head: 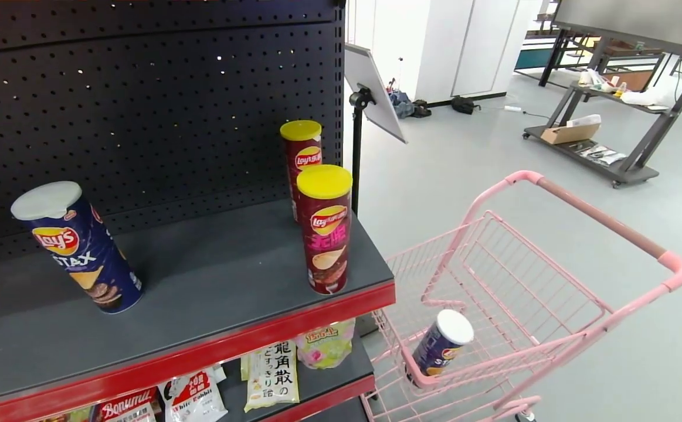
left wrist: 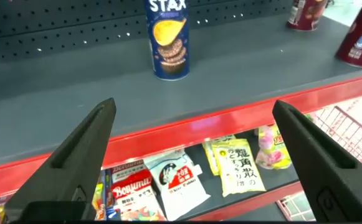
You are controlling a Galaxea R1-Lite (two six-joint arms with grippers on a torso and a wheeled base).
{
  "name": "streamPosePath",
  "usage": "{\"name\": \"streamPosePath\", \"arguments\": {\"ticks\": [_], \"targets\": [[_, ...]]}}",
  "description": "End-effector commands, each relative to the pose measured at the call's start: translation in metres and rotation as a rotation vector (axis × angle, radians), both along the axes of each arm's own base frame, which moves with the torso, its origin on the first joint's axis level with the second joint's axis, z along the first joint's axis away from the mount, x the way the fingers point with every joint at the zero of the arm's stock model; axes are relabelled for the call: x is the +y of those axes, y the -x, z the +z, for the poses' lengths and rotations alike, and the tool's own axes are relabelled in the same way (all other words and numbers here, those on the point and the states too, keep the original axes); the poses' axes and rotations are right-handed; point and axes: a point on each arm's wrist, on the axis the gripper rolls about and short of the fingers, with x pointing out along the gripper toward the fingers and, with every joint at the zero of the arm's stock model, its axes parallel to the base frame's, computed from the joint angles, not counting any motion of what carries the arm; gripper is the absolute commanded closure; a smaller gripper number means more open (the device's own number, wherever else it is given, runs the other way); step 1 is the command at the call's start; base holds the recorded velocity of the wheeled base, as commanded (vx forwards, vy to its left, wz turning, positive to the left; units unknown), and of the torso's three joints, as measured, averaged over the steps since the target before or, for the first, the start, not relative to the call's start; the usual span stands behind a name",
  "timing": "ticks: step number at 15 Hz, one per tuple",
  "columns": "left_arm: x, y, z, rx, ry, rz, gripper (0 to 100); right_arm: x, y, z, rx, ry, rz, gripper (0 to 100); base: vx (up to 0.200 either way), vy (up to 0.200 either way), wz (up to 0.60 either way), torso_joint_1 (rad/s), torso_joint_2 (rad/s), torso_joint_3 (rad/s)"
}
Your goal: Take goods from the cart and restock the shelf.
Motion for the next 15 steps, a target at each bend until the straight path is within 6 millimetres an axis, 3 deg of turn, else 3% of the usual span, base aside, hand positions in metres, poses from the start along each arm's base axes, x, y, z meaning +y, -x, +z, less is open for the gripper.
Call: {"name": "streamPosePath", "arguments": {"ticks": [1, 15], "targets": [[0.0, -0.0001, 0.0, 0.001, 0.0, 0.001, 0, 0.0, 0.0, 0.0, 0.0, 0.0, 0.002, 0, 0.0, 0.0, 0.0, -0.134, 0.33, 0.193], [0.0, -0.0001, 0.0, 0.001, 0.0, -0.001, 0, 0.0, 0.0, 0.0, 0.0, 0.0, 0.0, 0, 0.0, 0.0, 0.0, -0.14, 0.36, 0.212]]}}
